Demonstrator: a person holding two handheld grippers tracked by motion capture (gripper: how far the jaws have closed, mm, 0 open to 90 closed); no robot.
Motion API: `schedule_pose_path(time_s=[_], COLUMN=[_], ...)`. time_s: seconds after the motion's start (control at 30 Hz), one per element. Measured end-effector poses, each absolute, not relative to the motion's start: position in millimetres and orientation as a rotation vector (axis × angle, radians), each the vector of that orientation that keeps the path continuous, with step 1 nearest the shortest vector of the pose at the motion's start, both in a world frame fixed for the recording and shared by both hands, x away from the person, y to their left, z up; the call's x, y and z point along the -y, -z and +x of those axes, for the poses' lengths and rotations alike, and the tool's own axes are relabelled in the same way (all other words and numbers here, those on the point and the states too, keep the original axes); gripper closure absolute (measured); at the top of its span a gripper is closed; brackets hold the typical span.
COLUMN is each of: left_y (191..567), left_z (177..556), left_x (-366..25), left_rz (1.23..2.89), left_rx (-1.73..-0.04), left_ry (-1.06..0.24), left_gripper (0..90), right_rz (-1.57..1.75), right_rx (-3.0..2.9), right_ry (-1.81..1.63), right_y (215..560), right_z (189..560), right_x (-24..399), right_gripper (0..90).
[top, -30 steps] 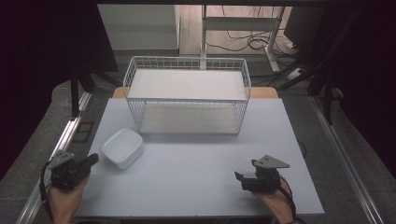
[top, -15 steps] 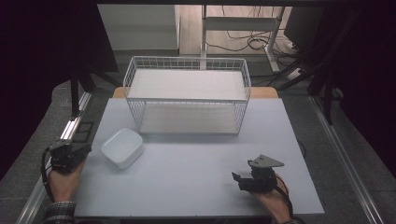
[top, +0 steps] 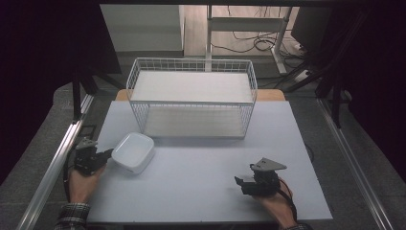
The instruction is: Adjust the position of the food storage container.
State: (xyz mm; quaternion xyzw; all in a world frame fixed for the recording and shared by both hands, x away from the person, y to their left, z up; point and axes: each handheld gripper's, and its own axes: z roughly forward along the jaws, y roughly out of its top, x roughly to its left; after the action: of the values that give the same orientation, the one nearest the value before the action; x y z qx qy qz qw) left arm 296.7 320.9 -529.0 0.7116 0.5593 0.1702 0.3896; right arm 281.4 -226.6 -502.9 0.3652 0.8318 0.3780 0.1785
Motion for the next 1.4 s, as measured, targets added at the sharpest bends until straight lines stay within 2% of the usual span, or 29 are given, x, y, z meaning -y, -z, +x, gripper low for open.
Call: schedule_pose_path(time_s=[0.2, 0.5, 0.67, 0.87, 0.93, 1.07, 1.17, 1.2, 1.23, 1.4], left_y=[531, 534, 533, 532, 529, 518, 518, 521, 521, 521], left_z=[312, 334, 345, 355, 353, 334, 307, 289, 289, 261], left_x=[-308, -290, -259, -204, -189, -199, -212, -213, -213, -200], left_rz=[1.833, 1.836, 1.891, 1.951, 1.984, 1.966, 1.927, 1.928, 1.928, 1.935], left_rx=[-1.391, -1.312, -1.213, -1.081, -1.073, -1.157, -1.21, -1.218, -1.218, -1.2], left_ry=[-0.429, -0.337, -0.276, -0.171, -0.206, -0.34, -0.335, -0.322, -0.322, -0.3], left_gripper=[89.8, 89.9, 89.9, 89.9, 89.9, 89.9, 89.9, 89.9, 89.9, 89.9], right_rz=[1.002, 0.998, 0.976, 0.966, 0.962, 0.924, 0.883, 0.865, 0.865, 0.81], right_rx=[-2.365, -2.395, -2.403, -2.418, -2.421, -2.434, -2.455, -2.472, -2.472, -2.516], right_ry=[-1.075, -1.068, -1.064, -1.056, -1.055, -1.025, -1.007, -1.009, -1.009, -1.059], right_y=[500, 500, 497, 496, 495, 494, 495, 496, 496, 497], right_z=[282, 285, 286, 289, 291, 302, 320, 334, 334, 366], right_x=[222, 220, 216, 213, 212, 205, 194, 183, 183, 145], right_gripper=[27.9, 32.6, 35.9, 39.2, 41.3, 49.3, 62.3, 70.8, 70.8, 86.4])
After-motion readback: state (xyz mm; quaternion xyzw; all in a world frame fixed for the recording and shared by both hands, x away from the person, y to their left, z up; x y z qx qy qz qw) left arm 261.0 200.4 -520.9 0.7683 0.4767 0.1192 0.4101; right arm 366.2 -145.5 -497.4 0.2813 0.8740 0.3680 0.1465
